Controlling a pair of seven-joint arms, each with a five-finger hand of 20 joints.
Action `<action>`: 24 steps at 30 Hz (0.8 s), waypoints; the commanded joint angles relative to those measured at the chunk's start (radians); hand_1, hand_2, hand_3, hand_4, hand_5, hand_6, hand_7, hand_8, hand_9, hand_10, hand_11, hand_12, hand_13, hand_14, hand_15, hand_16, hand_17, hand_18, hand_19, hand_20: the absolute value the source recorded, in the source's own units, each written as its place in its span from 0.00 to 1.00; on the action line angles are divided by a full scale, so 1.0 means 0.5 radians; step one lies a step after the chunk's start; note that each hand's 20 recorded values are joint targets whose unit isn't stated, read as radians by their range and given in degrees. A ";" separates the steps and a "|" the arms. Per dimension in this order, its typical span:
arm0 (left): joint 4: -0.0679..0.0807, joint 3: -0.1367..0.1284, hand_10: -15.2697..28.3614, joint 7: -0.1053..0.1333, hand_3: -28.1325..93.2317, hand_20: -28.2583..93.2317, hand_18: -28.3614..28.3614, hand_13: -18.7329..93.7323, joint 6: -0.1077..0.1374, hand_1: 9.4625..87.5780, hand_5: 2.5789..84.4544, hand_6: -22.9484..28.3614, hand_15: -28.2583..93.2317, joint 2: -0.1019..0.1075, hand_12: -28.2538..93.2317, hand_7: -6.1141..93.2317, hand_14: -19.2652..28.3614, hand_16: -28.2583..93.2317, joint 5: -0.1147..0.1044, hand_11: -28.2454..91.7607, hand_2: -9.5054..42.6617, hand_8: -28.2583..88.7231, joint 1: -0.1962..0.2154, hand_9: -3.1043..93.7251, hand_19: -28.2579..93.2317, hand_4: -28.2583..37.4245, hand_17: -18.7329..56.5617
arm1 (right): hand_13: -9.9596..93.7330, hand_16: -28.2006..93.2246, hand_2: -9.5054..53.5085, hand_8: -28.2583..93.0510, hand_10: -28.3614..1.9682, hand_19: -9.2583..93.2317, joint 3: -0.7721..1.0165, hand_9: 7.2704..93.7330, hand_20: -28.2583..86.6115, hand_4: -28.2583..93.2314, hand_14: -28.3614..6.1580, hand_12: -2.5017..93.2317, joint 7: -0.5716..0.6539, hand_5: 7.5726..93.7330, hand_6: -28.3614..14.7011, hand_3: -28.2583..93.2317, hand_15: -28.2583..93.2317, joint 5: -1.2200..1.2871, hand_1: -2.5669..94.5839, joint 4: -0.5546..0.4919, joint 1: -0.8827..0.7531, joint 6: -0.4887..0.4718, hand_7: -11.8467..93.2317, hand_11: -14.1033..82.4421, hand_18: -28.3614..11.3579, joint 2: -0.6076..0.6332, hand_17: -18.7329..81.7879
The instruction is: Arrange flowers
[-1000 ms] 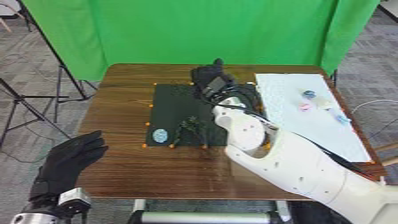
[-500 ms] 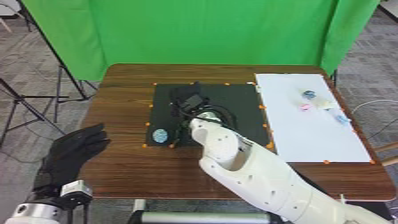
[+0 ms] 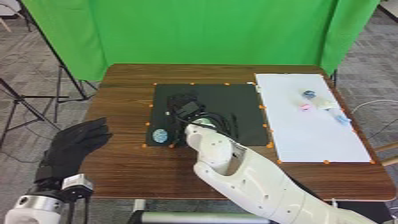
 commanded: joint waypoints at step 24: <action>0.008 0.028 0.85 -0.006 0.89 0.33 0.90 0.39 -0.021 0.24 0.52 0.71 0.76 -0.005 0.31 0.23 1.00 0.11 0.015 0.52 0.27 0.16 -0.022 0.42 0.73 0.19 0.13 | 0.61 0.41 0.00 0.18 0.56 0.84 0.015 0.69 0.51 0.00 0.50 0.25 0.062 0.56 0.63 0.88 0.87 -0.085 0.45 0.056 0.019 -0.073 0.55 0.52 0.15 -0.024 0.34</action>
